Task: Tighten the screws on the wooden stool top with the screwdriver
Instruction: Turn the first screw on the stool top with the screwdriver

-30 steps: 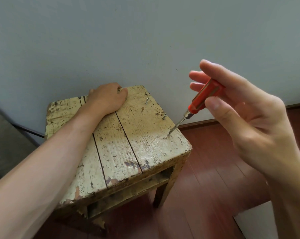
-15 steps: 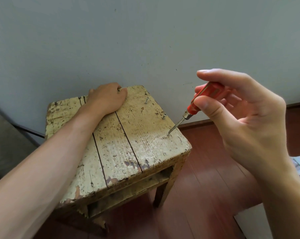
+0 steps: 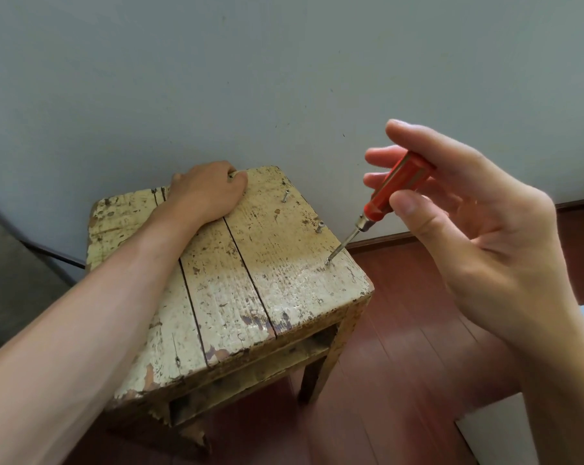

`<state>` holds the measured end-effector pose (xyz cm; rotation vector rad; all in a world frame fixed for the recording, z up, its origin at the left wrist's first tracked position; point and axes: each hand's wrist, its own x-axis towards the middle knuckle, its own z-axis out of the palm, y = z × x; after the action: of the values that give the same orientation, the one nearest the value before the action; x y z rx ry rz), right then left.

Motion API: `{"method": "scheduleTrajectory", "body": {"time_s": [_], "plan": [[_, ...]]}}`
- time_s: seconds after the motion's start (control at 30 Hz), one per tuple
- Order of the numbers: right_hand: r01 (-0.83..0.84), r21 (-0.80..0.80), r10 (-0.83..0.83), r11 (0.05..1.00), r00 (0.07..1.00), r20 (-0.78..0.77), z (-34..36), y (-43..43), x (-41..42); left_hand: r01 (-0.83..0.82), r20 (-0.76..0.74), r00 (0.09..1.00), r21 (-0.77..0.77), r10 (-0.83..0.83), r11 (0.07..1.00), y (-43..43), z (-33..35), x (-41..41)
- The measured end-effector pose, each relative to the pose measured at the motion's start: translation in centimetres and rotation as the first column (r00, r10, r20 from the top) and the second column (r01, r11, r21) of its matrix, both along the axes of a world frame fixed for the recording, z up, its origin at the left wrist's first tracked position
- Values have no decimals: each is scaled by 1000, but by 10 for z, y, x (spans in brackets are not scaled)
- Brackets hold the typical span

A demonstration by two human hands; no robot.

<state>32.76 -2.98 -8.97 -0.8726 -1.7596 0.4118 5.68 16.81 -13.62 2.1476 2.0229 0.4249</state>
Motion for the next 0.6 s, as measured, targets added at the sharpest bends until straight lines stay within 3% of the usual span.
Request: {"method": "scheduleTrajectory", "body": {"time_s": [0.33, 0.6], "plan": [[175, 80, -168, 981, 981, -93, -4, 9, -11, 0, 1, 1000, -14, 0, 1000, 0, 2, -1], [101, 38, -98, 994, 993, -59, -5, 9, -2, 7, 5, 1000, -19, -7, 1000, 1, 3, -1]]}}
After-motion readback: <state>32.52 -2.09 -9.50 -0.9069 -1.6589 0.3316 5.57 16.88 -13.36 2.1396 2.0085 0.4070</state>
